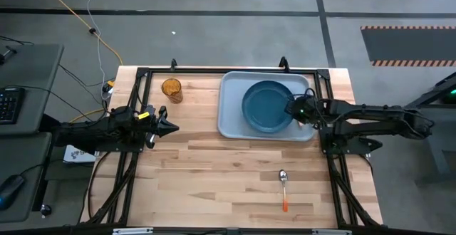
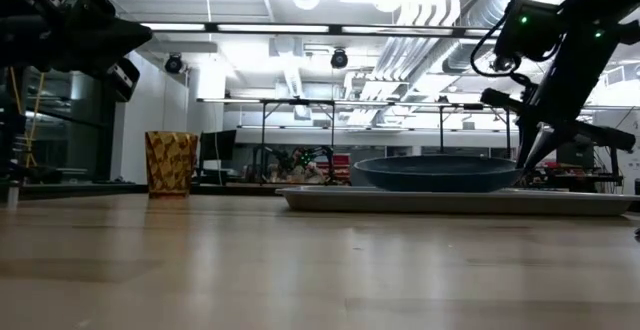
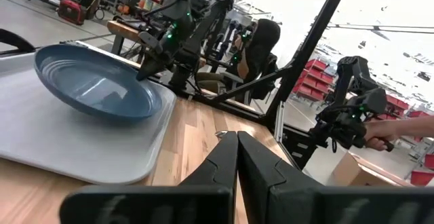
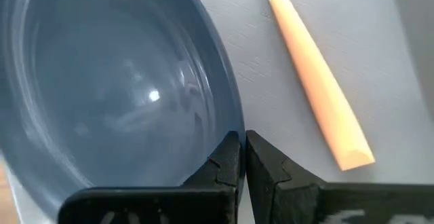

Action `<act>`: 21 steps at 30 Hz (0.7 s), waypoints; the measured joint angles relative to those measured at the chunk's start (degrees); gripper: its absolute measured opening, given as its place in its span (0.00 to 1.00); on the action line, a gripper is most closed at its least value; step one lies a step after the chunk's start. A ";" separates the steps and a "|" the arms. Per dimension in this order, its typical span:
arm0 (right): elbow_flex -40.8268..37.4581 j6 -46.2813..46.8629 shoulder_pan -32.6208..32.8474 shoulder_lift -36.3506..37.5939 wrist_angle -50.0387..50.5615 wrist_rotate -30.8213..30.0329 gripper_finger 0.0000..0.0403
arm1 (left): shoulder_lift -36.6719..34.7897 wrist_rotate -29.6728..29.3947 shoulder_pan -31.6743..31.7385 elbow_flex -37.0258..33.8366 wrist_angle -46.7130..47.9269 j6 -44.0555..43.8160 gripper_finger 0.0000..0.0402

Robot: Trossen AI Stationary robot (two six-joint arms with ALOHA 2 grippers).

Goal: Pick and place plate/cup/fork/spoon on tray
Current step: Put the blue plate on the blue tray to the left of the orange fork

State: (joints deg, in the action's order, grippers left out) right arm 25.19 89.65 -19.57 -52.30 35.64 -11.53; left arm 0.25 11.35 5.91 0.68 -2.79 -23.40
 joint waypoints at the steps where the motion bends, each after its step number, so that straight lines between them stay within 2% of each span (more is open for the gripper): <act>1: 0.00 -0.15 -0.41 -0.79 -0.49 0.49 0.00 | 0.00 0.00 0.00 0.00 0.00 0.00 0.00; 11: 0.02 -1.22 -3.05 -9.11 -8.31 3.90 0.00 | 0.00 0.00 -0.01 0.00 0.00 0.00 0.00; 21: 0.02 -0.99 -3.70 -11.82 -10.40 4.73 0.00 | 0.00 0.00 0.00 -0.02 0.00 0.00 0.00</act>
State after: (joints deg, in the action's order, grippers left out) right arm 25.21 88.66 -23.27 -64.12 25.25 -6.80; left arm 0.25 11.35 5.91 0.67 -2.79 -23.40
